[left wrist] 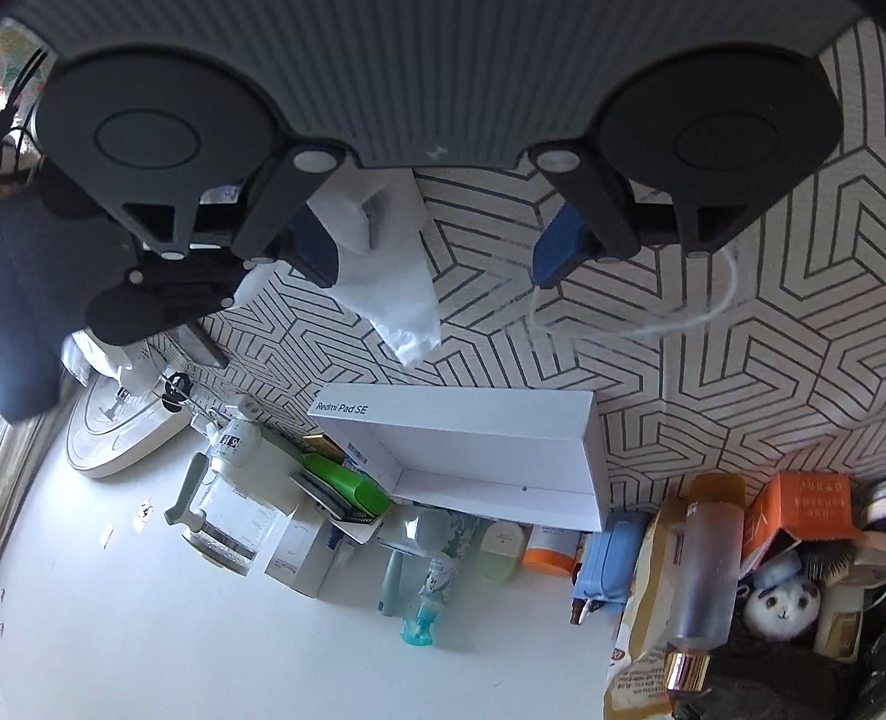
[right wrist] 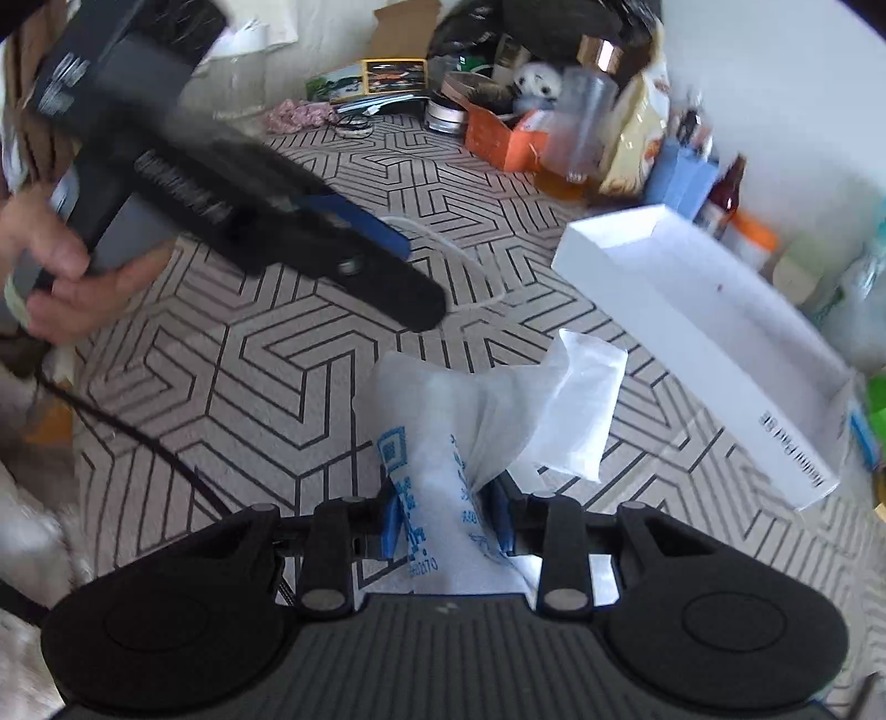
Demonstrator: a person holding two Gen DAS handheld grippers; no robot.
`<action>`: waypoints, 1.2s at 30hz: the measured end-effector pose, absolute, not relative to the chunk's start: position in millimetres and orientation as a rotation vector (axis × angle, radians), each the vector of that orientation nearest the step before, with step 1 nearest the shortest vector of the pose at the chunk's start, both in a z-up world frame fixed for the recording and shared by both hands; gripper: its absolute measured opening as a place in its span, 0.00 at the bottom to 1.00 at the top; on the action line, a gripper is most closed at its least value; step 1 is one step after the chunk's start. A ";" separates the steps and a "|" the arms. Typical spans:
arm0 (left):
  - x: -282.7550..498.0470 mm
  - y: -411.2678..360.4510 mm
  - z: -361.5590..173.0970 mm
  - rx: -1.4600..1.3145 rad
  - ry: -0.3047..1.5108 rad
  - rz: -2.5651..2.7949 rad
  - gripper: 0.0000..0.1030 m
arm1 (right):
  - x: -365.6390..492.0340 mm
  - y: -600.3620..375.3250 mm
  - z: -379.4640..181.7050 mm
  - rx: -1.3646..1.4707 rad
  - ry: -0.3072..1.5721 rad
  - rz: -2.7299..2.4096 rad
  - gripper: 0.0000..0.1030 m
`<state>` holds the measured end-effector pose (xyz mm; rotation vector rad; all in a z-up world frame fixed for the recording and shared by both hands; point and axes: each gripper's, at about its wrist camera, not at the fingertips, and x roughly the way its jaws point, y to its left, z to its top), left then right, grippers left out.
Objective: Fold shopping bag
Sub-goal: 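Press the bag's loose top flap with the left gripper while the right gripper holds the bag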
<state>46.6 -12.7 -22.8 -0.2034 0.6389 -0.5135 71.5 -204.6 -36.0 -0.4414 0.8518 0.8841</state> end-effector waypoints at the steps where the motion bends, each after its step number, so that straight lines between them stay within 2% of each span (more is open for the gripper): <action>1: 45.3 -13.5 -20.7 -0.191 0.628 -0.516 0.75 | 86.0 -209.2 -33.2 -0.382 0.904 0.902 0.32; 9: 55.2 -35.1 -22.8 -0.079 0.645 -0.542 0.75 | 183.5 -268.1 -59.3 0.274 1.324 1.013 0.32; 13: 72.1 -45.2 -23.2 -0.050 0.651 -0.523 0.75 | 204.2 -281.1 -78.0 0.426 1.383 1.042 0.30; 18: 99.2 -55.7 -25.8 -0.016 0.701 -0.535 0.77 | 217.6 -284.6 -83.7 0.445 1.394 1.062 0.30; 24: 116.3 -64.3 -28.7 -0.012 0.772 -0.523 0.77 | 207.2 -280.3 -73.4 0.277 1.246 1.071 0.41; 27: 118.3 -71.0 -26.5 0.029 0.770 -0.516 0.77 | 185.4 -272.7 -62.1 0.136 1.141 1.043 0.51; 28: 119.4 -72.1 -26.6 0.033 0.771 -0.513 0.78 | 178.2 -271.2 -57.6 0.095 1.110 1.015 0.60; 29: 120.4 -73.2 -26.9 0.038 0.771 -0.511 0.78 | 170.1 -270.0 -52.4 0.047 1.073 0.979 0.63; 33: 129.3 -73.5 -28.3 0.011 0.796 -0.515 0.78 | 126.2 -275.6 -24.5 -0.141 0.823 0.827 0.62; 36: 133.6 -74.6 -28.5 0.004 0.807 -0.521 0.78 | 81.2 -270.1 -7.6 -0.323 0.607 0.786 0.54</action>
